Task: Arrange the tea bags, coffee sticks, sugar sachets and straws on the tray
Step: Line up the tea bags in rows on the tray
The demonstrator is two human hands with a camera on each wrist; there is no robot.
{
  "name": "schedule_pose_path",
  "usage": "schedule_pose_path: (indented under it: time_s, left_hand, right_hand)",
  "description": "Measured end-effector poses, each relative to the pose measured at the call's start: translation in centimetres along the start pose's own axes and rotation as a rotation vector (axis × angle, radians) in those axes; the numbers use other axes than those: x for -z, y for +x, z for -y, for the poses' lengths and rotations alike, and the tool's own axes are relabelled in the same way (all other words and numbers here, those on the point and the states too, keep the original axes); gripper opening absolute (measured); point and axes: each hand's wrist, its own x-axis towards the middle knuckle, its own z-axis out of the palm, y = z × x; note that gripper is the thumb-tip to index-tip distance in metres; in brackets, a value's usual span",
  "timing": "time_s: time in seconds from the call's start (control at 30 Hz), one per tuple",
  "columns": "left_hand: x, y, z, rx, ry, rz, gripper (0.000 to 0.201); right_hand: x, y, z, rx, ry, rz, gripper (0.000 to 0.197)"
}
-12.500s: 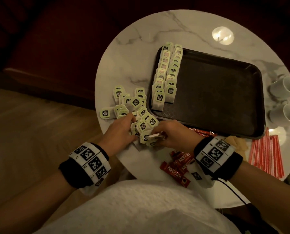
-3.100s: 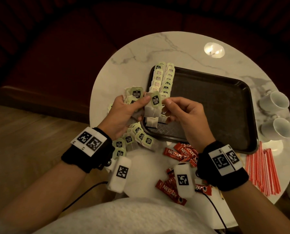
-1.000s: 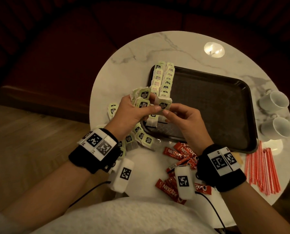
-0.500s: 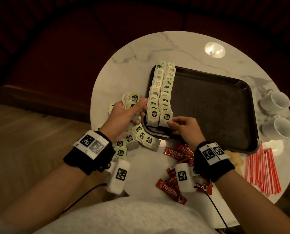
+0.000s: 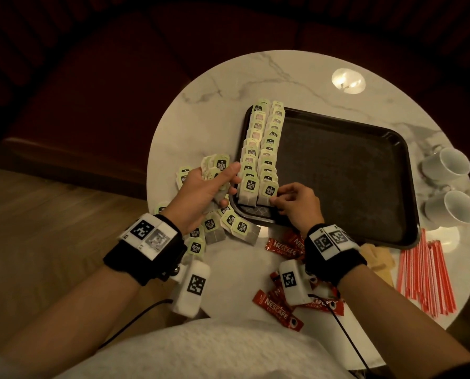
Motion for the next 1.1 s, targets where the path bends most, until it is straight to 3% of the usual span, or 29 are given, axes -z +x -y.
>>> schedule_pose_path:
  time_s: [0.17, 0.3, 0.43, 0.6, 0.8, 1.1]
  left_hand:
    - [-0.1, 0.1, -0.1, 0.021, -0.022, 0.008, 0.031]
    - [-0.4, 0.1, -0.4, 0.063, -0.053, 0.023, 0.039]
    - [-0.6, 0.0, -0.7, 0.067, -0.032, 0.028, 0.047]
    - [-1.3, -0.2, -0.5, 0.023, 0.038, 0.029, 0.061]
    - [-2.1, -0.2, -0.4, 0.017, 0.048, 0.034, 0.050]
    - [-2.6, 0.2, -0.8, 0.025, 0.002, 0.029, 0.055]
  right_hand:
    - [0.7, -0.1, 0.1, -0.001, 0.027, -0.015, 0.018]
    - [1.3, -0.5, 1.1, 0.090, 0.029, -0.088, 0.007]
    - [1.2, -2.1, 3.5, 0.225, 0.139, 0.084, 0.004]
    - [0.6, -3.9, 5.9, 0.403, 0.167, 0.223, 0.016]
    - [0.0, -4.3, 6.4, 0.404, 0.150, 0.200, 0.016]
    - [0.0, -5.1, 6.1, 0.381, 0.112, 0.238, 0.022]
